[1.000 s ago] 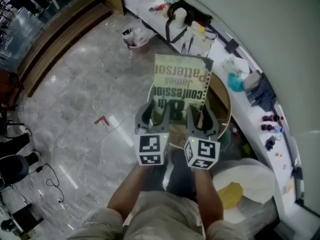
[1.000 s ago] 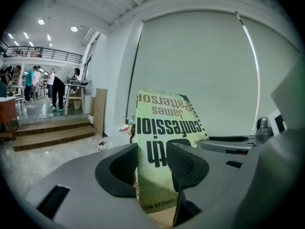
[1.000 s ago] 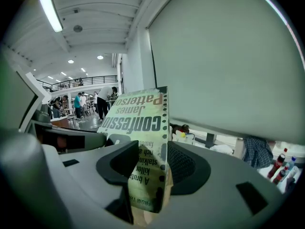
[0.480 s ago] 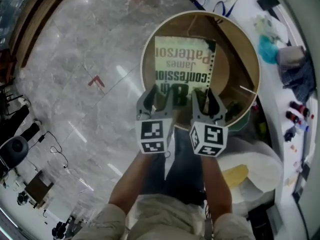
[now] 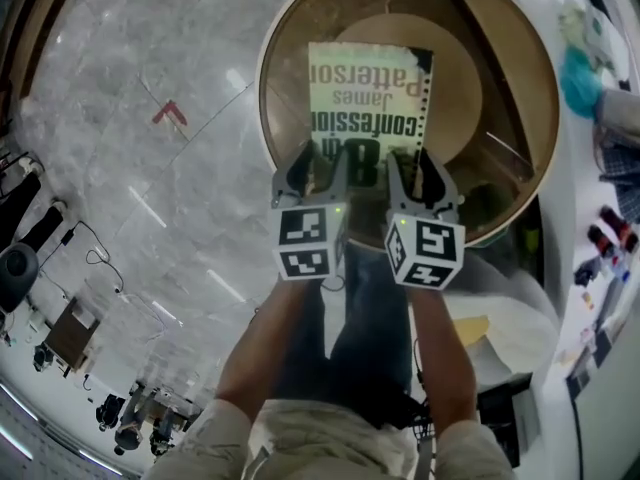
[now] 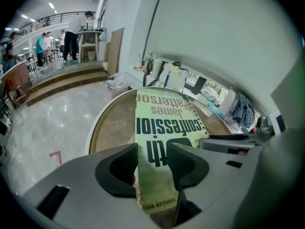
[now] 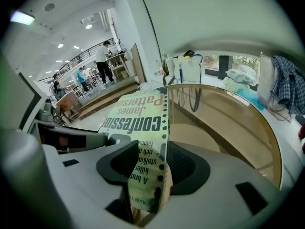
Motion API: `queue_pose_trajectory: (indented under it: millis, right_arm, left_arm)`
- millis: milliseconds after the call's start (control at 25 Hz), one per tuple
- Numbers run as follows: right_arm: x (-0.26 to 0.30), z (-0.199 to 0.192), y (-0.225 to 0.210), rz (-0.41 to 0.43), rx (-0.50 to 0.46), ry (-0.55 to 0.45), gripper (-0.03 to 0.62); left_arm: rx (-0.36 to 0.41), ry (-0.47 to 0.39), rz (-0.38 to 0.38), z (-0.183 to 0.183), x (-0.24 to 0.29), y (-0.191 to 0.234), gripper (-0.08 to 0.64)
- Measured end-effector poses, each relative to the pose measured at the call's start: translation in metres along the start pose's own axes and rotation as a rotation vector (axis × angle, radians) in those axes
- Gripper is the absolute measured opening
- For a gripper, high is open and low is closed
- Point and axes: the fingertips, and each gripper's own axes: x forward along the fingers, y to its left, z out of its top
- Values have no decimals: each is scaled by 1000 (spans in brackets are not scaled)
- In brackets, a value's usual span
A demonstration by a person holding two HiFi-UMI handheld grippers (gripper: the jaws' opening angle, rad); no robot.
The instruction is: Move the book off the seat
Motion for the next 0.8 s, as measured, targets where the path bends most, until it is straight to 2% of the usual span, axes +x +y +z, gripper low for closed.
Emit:
queue_pose_trajectory:
  millis: [280, 480, 640, 800]
  right_arm:
    - [9, -10, -8, 9, 28, 27, 186]
    - [7, -7, -8, -14, -4, 22, 186]
    - [-3, 9, -9, -48, -15, -15, 187]
    - [-27, 43, 1, -54, -49, -76, 187]
  left_arm:
    - [-7, 33, -6, -8, 12, -3, 193]
    - [-12, 41, 3, -9, 10, -3, 195]
    - [3, 46, 16, -4, 2, -3, 195]
    - [43, -6, 24, 22, -25, -9, 195]
